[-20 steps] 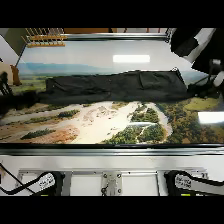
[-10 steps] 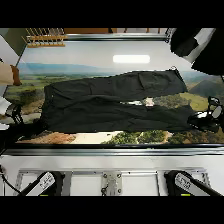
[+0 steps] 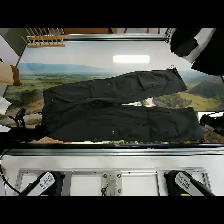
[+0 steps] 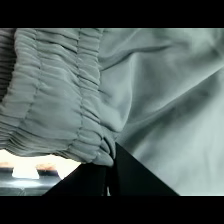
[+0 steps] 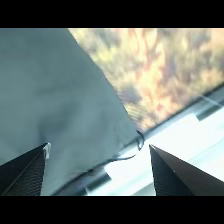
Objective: Fold the clothes and pants, and hang the long-sleeved shirts on hangers.
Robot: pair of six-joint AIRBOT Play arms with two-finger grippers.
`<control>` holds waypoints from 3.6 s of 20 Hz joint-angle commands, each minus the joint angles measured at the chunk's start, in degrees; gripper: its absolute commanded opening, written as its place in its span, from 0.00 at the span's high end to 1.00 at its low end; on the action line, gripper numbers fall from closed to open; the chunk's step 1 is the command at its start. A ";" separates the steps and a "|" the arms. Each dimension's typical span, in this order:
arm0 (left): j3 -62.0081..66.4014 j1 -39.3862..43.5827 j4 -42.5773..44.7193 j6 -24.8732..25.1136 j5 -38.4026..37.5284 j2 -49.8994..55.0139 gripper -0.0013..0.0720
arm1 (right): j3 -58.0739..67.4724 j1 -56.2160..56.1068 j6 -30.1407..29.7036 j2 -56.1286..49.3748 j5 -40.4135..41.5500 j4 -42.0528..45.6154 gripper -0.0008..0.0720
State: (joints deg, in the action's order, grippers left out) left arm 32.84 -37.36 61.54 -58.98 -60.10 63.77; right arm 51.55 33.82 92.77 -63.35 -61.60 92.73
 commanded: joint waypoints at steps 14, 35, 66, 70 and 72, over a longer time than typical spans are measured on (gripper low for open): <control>-0.04 -0.07 0.98 0.07 -0.94 -0.02 0.96 | 35.12 -11.63 6.25 -44.00 14.12 -30.01 0.07; -0.04 -0.11 1.88 0.04 0.96 -0.02 0.96 | 16.92 -15.72 7.98 -24.74 7.69 -4.72 0.96; -0.04 -0.07 1.79 0.04 0.09 -0.02 0.96 | -23.58 26.95 -16.55 1.18 4.20 -32.41 0.10; -0.04 -0.07 1.75 0.02 0.09 -0.02 0.96 | -23.74 22.05 -16.50 -0.44 5.49 -32.57 0.10; -0.04 -0.07 1.75 0.04 0.07 -0.02 0.96 | -23.76 19.58 -16.50 -1.75 5.68 -32.57 0.10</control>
State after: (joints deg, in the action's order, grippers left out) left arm 32.82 -37.43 63.29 -58.94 -60.03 63.77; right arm 28.25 56.62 76.79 -63.64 -57.41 60.62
